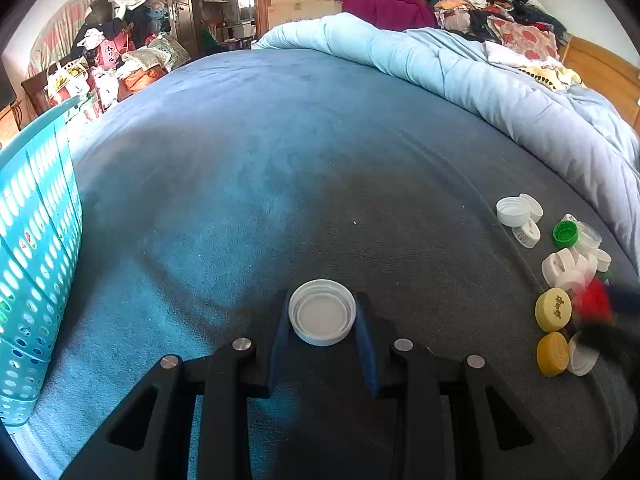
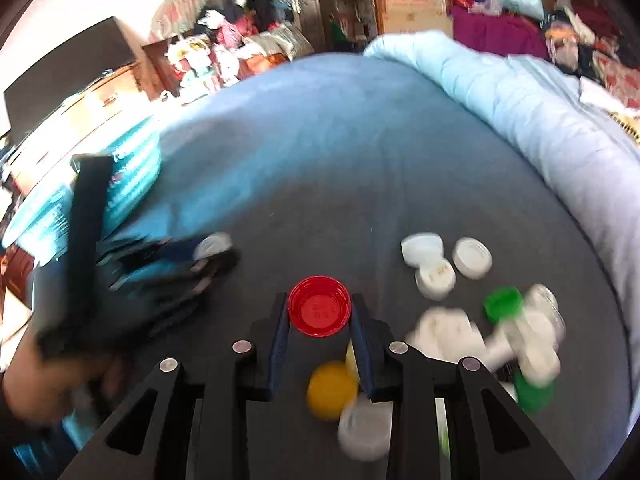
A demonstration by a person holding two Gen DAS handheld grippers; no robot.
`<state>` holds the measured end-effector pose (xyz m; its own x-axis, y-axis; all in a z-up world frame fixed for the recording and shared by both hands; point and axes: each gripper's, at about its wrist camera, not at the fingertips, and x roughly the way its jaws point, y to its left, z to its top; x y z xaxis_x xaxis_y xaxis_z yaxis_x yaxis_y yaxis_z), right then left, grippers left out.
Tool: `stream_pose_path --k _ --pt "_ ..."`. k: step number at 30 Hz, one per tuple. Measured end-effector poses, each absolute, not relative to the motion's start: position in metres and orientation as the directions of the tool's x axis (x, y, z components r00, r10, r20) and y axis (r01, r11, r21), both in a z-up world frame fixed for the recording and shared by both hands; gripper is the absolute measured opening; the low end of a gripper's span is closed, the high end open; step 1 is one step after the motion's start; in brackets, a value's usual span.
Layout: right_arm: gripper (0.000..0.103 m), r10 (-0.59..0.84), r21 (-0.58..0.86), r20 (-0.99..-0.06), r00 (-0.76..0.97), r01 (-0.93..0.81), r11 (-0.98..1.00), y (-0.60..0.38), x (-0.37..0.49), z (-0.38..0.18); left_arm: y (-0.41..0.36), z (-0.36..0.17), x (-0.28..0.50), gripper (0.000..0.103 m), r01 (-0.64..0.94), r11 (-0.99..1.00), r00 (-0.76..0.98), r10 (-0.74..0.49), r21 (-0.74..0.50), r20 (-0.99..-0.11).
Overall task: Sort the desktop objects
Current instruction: 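Grasp a white cap with the left tool while the right grasps a red cap, then carry the white and red caps over to the light-blue basket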
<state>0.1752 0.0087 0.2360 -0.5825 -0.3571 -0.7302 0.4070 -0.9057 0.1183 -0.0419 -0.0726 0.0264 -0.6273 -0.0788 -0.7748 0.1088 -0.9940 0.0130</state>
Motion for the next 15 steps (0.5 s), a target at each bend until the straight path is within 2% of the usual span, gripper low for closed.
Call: stream_pose_path --k 6,15 --pt "0.032 -0.351 0.065 -0.741 -0.572 0.46 -0.886 0.023 0.251 0.209 -0.068 0.024 -0.043 0.033 0.111 -0.993 -0.627 -0.102 0.041 -0.772" --pt "0.033 -0.384 0.103 -0.749 -0.54 0.477 -0.873 0.027 0.25 0.19 -0.065 0.023 -0.045 0.033 0.111 -0.993 -0.625 -0.105 0.045 -0.773"
